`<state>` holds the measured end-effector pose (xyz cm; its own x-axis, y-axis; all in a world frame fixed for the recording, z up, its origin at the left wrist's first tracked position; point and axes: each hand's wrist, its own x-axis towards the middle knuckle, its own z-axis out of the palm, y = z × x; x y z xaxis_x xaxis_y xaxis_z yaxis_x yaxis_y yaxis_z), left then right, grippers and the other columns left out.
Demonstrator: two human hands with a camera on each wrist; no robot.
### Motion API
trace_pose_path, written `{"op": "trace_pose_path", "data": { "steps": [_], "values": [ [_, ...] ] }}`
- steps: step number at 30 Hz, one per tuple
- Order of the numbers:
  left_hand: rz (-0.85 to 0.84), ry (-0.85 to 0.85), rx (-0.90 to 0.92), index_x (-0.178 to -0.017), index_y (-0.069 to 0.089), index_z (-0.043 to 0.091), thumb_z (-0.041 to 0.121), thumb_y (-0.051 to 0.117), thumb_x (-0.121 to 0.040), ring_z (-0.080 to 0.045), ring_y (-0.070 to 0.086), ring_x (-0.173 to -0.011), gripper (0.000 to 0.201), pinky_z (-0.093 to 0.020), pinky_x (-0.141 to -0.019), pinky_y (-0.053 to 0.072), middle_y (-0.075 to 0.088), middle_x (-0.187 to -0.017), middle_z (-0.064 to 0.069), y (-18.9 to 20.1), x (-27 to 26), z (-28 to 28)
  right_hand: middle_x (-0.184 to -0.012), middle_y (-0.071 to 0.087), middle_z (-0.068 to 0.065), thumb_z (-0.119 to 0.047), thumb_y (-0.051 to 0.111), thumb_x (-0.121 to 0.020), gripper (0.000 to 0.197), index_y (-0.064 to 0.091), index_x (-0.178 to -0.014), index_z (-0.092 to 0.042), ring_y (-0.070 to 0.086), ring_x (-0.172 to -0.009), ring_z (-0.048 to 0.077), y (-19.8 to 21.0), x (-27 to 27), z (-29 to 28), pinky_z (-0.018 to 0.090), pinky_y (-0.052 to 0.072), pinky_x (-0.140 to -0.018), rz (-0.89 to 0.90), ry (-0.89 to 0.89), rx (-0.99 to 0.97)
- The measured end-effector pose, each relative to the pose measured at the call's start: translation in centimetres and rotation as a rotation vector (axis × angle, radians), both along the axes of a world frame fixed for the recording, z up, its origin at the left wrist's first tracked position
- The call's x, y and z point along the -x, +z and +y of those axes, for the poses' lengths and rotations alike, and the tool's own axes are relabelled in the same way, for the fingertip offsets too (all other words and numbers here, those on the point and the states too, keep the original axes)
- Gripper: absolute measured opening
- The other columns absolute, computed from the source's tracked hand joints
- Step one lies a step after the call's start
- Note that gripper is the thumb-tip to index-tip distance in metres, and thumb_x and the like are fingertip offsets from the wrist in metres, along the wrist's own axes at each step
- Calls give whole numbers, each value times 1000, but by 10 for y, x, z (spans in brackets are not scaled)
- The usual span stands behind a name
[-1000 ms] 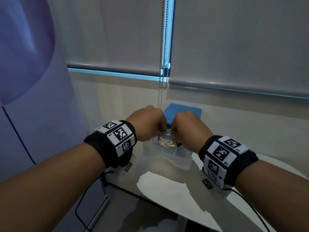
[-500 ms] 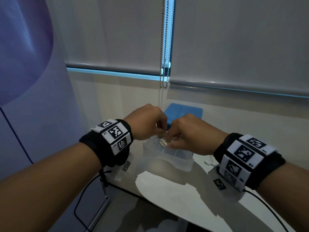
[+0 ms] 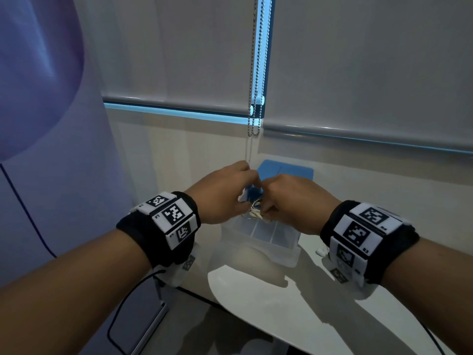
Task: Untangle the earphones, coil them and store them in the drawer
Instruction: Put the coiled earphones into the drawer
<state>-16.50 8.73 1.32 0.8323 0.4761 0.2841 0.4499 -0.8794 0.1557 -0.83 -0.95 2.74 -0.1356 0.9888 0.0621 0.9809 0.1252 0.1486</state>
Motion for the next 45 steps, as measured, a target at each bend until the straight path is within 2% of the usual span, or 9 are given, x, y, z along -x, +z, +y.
{"op": "trace_pose_path", "data": {
  "steps": [4,10,13,17,23,29,34,39,45],
  "values": [
    [57,24,59,-143,51,21,26,74,-90,-13,56,-97,58,-23,-83,44,48,-135,4,-2,-2,2,-98,64,5,-18,60,-96,12,71,-95,-15,66,-87,24,1,0,6,33,49,-66,-37,-56,4],
    [45,36,43,-136,56,20,29,78,-86,-11,50,-88,56,-23,-79,40,52,-129,2,-1,-4,3,-94,53,1,-16,55,-101,14,64,-110,-11,55,-75,22,-3,5,11,26,32,-52,-100,-91,-102],
    [59,48,-4,-130,56,19,30,82,-81,-17,55,-92,56,-32,-81,48,52,-125,1,0,-8,1,-87,58,4,-16,54,-101,18,69,-108,-10,60,-77,24,-2,5,9,31,40,-60,-77,-97,-62],
    [41,53,-61,-118,57,16,31,83,-80,-28,60,-92,48,-45,-81,53,53,-115,-4,-2,-17,0,-69,46,-1,-27,54,-98,22,70,-98,-12,57,-69,22,0,8,-2,32,48,-62,15,-67,-73],
    [47,54,-111,-113,56,14,31,81,-83,-31,60,-87,43,-42,-75,51,52,-108,-7,-2,-24,0,-85,53,5,-21,54,-103,21,70,-110,-9,56,-77,24,1,10,4,33,49,-70,-55,-89,-27],
    [121,31,-89,-117,55,13,23,82,-80,-31,60,-91,46,-45,-79,53,51,-113,-8,5,-22,2,-67,32,-2,-12,51,-103,14,64,-109,-10,35,-54,15,5,12,5,29,30,-51,-278,-85,-48],
    [129,53,-153,-115,53,14,18,79,-83,-32,60,-87,41,-39,-70,46,51,-113,-8,3,-29,1,-66,30,0,-15,47,-105,20,65,-112,-10,31,-52,16,2,9,10,33,34,-54,-387,-39,-75],
    [117,46,-145,-118,54,14,24,76,-87,-30,60,-86,38,-34,-68,39,51,-113,-7,4,-32,3,-69,37,0,-13,46,-106,24,68,-116,-13,45,-65,21,6,10,11,32,38,-59,-441,26,-70],
    [48,35,-94,-112,55,13,24,80,-84,-33,61,-86,40,-45,-76,51,51,-110,-8,-1,-27,5,-88,61,1,-21,54,-103,16,66,-113,-16,49,-65,22,-4,-1,18,32,38,-58,-360,20,-121]
  ]
}}
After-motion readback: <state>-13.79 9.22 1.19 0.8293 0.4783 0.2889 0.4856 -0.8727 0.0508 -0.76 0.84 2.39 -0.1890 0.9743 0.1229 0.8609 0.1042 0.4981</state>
